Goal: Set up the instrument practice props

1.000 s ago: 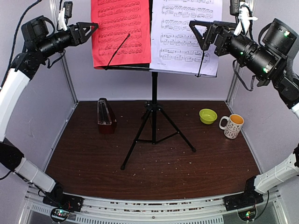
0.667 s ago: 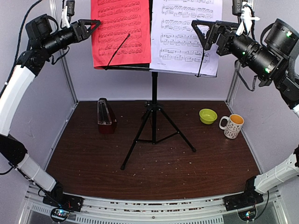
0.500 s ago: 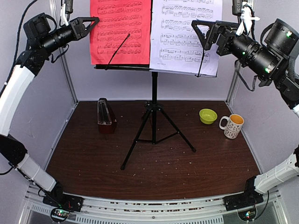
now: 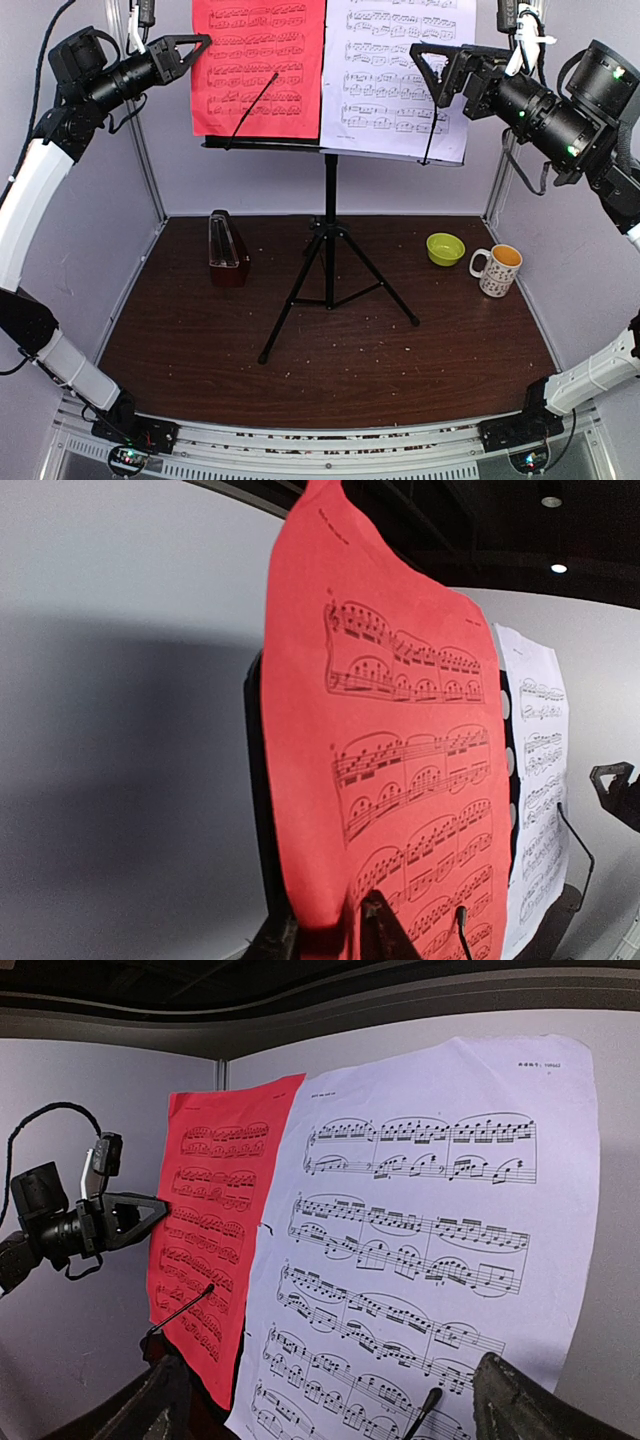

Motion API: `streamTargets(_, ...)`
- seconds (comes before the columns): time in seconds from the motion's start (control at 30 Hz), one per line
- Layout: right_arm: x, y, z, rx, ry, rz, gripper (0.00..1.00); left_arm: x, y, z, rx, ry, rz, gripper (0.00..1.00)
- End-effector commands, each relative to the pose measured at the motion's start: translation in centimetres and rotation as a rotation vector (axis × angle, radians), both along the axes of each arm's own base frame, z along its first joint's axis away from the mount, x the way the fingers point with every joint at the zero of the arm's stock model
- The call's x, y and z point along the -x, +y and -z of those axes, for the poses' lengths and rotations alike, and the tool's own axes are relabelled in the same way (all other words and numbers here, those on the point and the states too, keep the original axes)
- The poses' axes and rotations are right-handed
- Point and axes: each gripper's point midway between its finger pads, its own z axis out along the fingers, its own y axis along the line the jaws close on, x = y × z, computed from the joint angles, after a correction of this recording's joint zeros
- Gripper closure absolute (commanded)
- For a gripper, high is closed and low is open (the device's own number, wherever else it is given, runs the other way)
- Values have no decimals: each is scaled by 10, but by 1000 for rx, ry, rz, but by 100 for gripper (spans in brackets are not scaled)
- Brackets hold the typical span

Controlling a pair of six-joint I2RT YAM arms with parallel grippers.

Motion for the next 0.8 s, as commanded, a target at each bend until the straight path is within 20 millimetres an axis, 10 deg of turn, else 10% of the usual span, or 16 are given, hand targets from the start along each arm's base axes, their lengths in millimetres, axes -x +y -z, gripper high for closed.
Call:
streamTargets(0.0, 1, 2, 2, 5, 0, -7, 1, 7, 0, -16, 16, -63, 26, 81)
streamTargets(0.77, -3, 10, 2, 8, 5, -10, 2, 8, -20, 0, -17, -49, 134, 91)
